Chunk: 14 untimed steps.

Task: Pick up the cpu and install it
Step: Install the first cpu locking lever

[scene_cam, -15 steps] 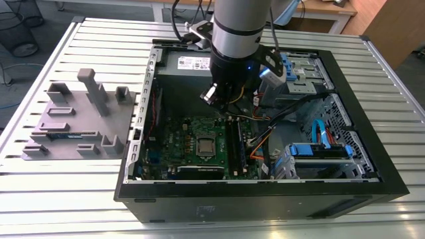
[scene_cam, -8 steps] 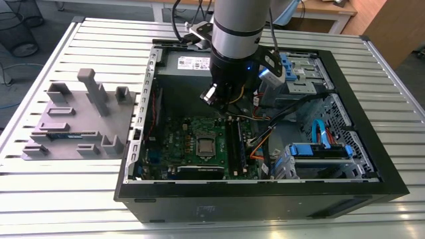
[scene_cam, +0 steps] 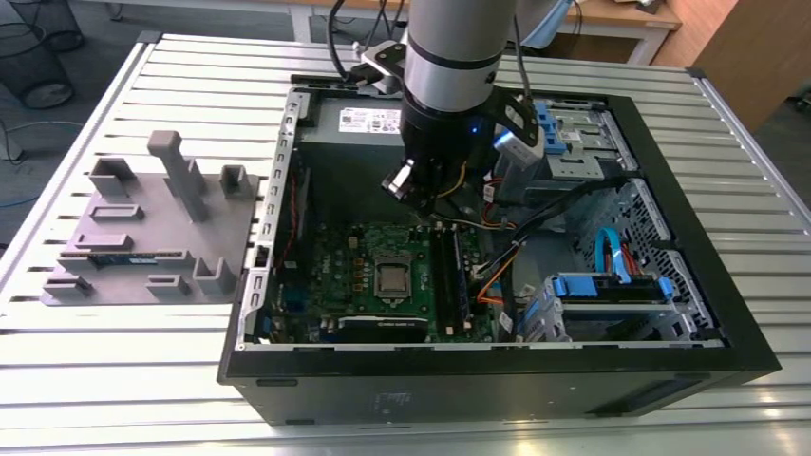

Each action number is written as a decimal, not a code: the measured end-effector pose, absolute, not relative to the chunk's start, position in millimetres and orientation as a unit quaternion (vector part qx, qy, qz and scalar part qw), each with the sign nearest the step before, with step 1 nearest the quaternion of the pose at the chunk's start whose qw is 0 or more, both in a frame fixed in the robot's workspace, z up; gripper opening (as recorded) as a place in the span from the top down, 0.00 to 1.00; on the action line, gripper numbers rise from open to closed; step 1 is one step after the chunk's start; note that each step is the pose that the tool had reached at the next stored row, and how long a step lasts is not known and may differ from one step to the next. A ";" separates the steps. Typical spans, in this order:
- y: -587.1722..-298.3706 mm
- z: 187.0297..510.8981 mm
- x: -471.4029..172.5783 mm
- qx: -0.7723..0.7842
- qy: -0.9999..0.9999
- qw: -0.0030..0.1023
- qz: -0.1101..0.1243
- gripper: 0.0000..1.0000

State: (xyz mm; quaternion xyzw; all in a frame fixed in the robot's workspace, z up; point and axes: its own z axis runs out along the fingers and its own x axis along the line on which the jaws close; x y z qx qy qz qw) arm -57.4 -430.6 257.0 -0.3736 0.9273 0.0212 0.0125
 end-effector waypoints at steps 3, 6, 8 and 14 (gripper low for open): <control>-430.5 255.3 -57.4 -0.374 0.927 0.013 0.022 0.89; -430.5 253.5 -57.4 -0.374 0.927 0.013 0.023 0.89; -430.5 251.9 -57.4 -0.375 0.927 0.013 0.023 0.89; -430.5 248.4 -57.4 -0.376 0.926 0.015 0.025 0.89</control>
